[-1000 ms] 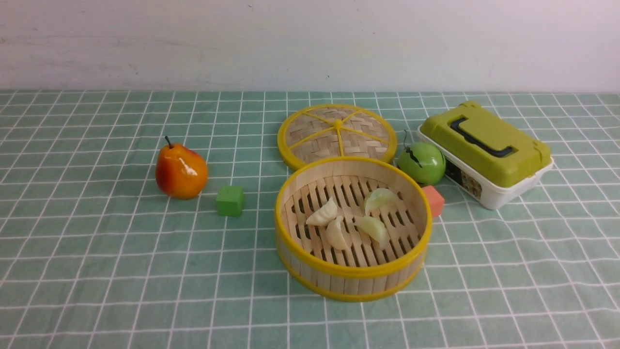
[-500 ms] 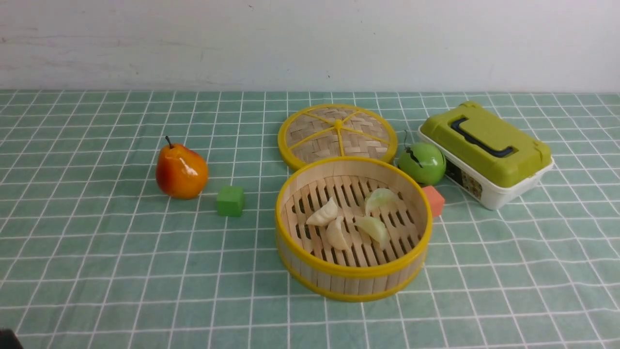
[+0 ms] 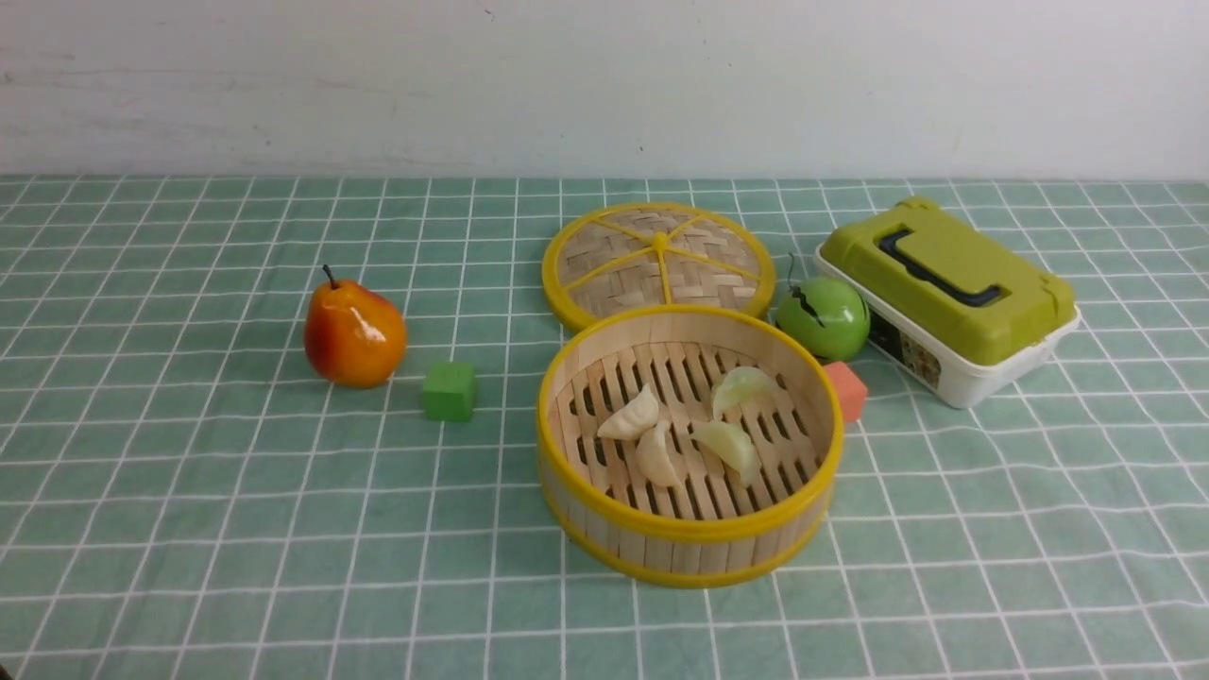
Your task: Put the dumplings into the steamer on the table with the blue tablecloth.
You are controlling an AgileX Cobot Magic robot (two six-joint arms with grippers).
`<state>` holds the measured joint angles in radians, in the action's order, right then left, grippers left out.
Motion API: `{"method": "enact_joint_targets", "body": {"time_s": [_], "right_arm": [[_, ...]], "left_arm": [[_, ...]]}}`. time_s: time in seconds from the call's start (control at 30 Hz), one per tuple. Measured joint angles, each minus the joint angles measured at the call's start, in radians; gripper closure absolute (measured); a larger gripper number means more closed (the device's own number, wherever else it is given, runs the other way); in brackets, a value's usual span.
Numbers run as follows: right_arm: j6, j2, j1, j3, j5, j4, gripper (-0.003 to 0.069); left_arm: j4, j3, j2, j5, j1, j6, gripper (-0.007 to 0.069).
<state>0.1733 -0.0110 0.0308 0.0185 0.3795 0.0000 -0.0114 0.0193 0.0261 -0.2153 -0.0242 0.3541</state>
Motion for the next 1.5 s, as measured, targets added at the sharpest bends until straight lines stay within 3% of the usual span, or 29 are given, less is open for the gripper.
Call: {"method": "enact_joint_targets", "body": {"time_s": [0.13, 0.5, 0.67, 1.5], "right_arm": [[0.000, 0.000, 0.000, 0.000, 0.000, 0.000, 0.0636], [0.000, 0.000, 0.000, 0.000, 0.001, 0.000, 0.0624], [0.000, 0.000, 0.000, 0.000, 0.001, 0.000, 0.0617], [0.000, 0.000, 0.000, 0.000, 0.001, 0.000, 0.0583]], "left_arm": [[-0.019, 0.007, -0.036, -0.015, 0.045, -0.090, 0.0638], [-0.036, 0.009, -0.036, -0.138, 0.104, -0.146, 0.0638], [-0.041, 0.011, -0.036, -0.152, 0.109, -0.252, 0.0638], [-0.044, 0.011, -0.036, -0.151, 0.109, -0.274, 0.0638]]}}
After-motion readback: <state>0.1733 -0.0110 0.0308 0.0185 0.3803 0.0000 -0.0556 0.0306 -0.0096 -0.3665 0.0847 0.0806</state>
